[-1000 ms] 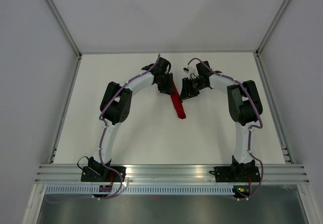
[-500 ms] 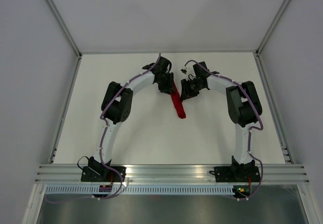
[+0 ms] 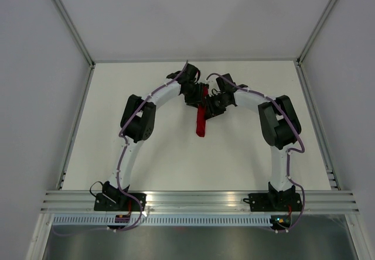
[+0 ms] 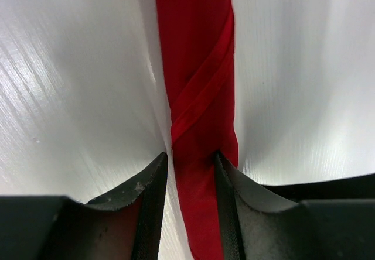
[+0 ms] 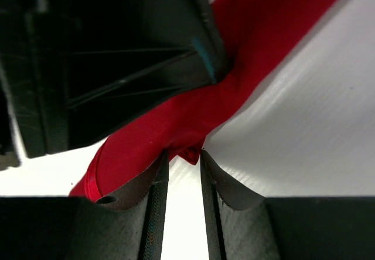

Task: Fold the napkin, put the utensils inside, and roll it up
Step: Roll the napkin with the utensil

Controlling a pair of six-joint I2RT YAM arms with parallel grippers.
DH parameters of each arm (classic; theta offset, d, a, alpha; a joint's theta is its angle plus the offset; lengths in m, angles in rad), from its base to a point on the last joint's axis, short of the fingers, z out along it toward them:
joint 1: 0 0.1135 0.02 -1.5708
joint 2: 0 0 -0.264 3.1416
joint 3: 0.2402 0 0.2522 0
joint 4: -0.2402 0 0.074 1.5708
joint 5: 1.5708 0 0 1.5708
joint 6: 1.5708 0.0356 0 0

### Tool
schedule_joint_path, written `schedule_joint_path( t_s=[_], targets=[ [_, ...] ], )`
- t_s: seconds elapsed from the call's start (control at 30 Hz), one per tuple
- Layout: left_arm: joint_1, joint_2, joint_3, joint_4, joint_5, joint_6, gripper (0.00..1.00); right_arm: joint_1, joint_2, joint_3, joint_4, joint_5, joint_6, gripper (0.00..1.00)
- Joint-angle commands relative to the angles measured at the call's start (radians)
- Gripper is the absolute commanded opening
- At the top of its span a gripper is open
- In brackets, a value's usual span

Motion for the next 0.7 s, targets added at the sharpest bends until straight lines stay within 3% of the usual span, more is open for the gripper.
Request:
schedule_joint_path(
  t_s=[0.0,0.67],
  targets=[
    [0.003,0.046,0.046,-0.062,0.005,0.042,0.43,0.020,-0.010,0.014,-0.059,0.036,-0.003,0.34],
    [0.000,-0.058,-0.031,0.009,0.002,0.003,0.44,-0.024,-0.033,0.022,-0.085,0.054,-0.059,0.35]
  ],
)
